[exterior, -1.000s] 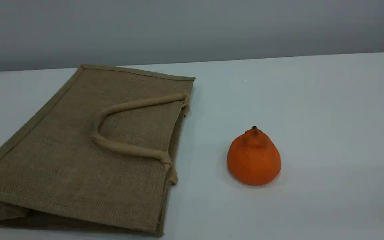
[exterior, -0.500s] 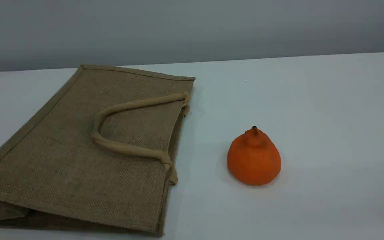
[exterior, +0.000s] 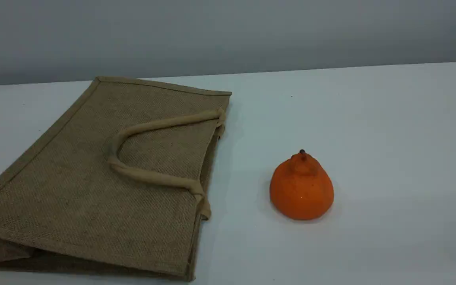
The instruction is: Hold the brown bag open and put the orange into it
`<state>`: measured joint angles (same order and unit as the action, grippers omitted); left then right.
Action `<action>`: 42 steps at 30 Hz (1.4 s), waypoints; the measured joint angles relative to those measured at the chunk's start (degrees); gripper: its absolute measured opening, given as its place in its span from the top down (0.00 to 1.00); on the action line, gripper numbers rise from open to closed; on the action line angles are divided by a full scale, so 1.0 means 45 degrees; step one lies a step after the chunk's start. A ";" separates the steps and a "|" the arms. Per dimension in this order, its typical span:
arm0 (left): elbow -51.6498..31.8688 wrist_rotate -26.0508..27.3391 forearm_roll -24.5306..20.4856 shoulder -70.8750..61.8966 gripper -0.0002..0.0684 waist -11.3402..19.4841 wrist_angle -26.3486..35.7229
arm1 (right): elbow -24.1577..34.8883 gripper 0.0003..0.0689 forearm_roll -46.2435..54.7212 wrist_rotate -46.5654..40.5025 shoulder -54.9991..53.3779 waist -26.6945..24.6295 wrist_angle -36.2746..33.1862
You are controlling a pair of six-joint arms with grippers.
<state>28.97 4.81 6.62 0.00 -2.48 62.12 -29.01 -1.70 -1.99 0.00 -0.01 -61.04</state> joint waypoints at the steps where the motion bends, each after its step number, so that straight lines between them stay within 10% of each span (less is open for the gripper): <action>1: 0.0000 0.0000 0.0000 0.0000 0.27 0.0000 0.0000 | 0.0000 0.34 0.0000 0.0000 0.0000 0.0000 0.0000; 22: 0.0609 -0.0223 -0.0102 -0.1503 0.27 0.0000 -0.1505 | -0.0256 0.34 -0.0618 0.0869 -0.1069 0.0010 0.0436; 42: 0.1351 -0.1735 0.0586 -1.2626 0.27 0.0000 -0.7154 | -0.0619 0.34 -0.6392 0.4124 -1.0525 0.0010 0.7606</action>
<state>35.05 -3.00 9.26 -56.82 -2.48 29.93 -31.80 -30.47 16.57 -47.36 0.03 -26.82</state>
